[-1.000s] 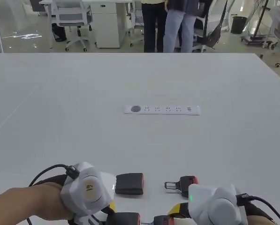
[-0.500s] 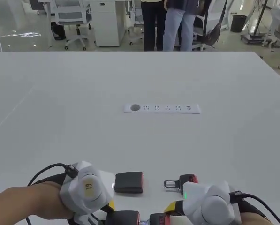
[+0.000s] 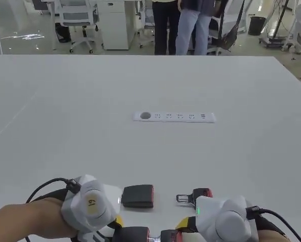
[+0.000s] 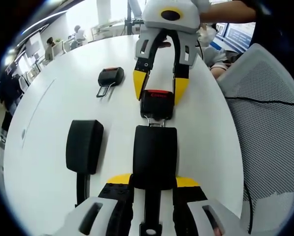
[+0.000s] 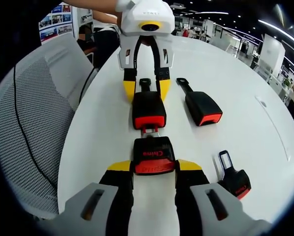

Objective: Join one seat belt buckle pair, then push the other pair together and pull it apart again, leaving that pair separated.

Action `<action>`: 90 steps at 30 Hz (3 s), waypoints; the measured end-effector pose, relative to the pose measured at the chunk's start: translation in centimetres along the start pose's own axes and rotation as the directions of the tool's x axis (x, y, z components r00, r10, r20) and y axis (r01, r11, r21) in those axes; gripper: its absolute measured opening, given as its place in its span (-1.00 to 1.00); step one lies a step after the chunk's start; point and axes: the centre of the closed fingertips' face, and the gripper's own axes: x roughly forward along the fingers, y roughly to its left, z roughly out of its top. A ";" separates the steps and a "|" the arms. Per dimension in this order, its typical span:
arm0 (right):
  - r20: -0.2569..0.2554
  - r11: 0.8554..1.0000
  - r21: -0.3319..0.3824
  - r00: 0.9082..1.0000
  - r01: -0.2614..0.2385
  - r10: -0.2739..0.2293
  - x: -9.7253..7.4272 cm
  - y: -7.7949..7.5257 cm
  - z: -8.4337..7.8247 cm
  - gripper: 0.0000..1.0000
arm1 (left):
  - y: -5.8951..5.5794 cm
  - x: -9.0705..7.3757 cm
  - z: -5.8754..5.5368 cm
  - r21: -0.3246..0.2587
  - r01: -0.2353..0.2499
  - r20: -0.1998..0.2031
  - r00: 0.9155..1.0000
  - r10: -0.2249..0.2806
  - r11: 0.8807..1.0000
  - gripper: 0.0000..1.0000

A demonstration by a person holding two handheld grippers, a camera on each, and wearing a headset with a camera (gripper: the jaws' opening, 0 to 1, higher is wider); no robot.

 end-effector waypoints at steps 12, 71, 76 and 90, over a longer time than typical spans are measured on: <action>-0.002 1.000 0.030 1.000 0.001 -0.001 0.3 0.0 0.2 -0.41 | 0.2 0.0 -0.2 -0.002 -0.002 0.004 1.000 0.002 1.000 -0.40; -0.011 1.000 -0.007 1.000 0.011 -0.011 0.9 0.5 1.5 -0.43 | 0.3 0.0 -0.5 0.015 0.000 0.000 1.000 0.000 1.000 -0.40; -0.009 1.000 0.000 1.000 -0.015 0.015 0.7 0.5 1.4 -0.42 | 0.1 0.0 -0.4 0.027 0.000 -0.016 1.000 0.001 1.000 -0.40; -0.019 1.000 -0.021 1.000 -0.008 0.008 0.7 0.6 1.2 -0.37 | 0.1 -0.1 -0.4 0.032 -0.006 -0.009 1.000 0.007 0.999 -0.35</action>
